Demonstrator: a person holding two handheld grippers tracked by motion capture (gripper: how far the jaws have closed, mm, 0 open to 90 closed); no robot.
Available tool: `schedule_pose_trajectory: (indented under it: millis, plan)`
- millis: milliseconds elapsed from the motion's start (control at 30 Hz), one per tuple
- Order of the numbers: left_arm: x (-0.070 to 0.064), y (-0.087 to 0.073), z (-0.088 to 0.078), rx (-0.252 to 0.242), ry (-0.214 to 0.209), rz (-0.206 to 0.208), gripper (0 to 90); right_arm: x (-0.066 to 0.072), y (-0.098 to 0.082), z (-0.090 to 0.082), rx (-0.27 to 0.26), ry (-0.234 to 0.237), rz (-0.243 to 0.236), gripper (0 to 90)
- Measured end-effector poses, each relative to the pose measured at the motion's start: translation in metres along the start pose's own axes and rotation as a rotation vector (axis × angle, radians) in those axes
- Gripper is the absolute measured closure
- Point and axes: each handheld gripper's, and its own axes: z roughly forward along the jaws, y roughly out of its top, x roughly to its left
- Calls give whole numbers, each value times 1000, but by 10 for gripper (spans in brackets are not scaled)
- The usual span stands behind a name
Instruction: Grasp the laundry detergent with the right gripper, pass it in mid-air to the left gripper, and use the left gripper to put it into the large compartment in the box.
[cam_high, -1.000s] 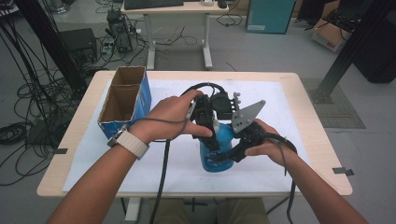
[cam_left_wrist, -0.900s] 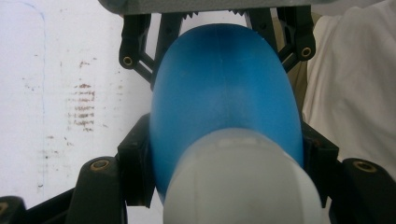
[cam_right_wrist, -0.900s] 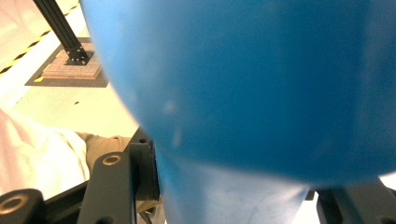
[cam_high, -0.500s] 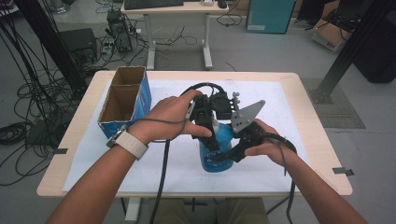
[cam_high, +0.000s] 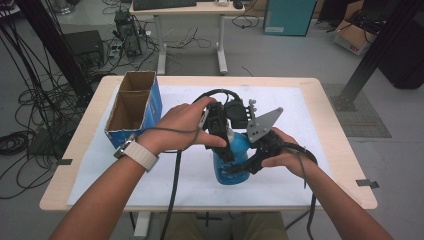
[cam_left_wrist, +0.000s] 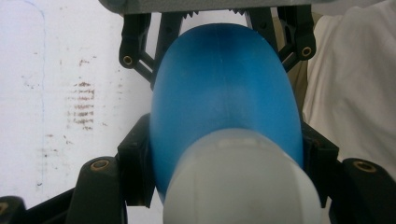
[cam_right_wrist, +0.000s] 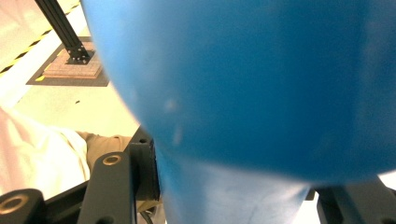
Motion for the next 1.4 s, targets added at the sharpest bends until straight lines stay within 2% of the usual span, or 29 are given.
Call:
schedule_pose_trajectory:
  millis: [433, 867, 900, 933, 967, 1033, 1067, 1167, 1233, 1400]
  plan:
    - [-1, 1, -2, 7, -3, -2, 372, 1, 1, 0, -3, 4, -3, 431]
    - [0, 3, -4, 22, -8, -5, 373, 0, 1, 0, -32, 10, -11, 425]
    - [0, 3, -4, 26, -13, -7, 373, 0, 0, 1, -33, 10, -16, 414]
    - [0, 3, -3, 29, -14, -9, 373, 0, -1, 3, -23, 11, -8, 283]
    - [1, 2, -3, 28, -9, -13, 373, 0, -1, 3, -23, 11, -8, 283]
    - [2, 0, -3, 37, -11, -18, 373, -1, -4, 3, 0, 10, 39, 166]
    - [3, -2, -3, 37, -3, -23, 373, -2, -5, 2, 2, 11, 61, 143]
    - [5, -6, -3, 50, -1, -40, 373, -5, -12, -5, 2, -4, 95, 102]
    - [7, -9, -4, 71, 3, -53, 373, -5, -15, -12, 8, -32, 119, 68]
    - [11, -13, -6, 86, 29, -99, 372, -8, -26, -22, 77, -65, 142, 57]
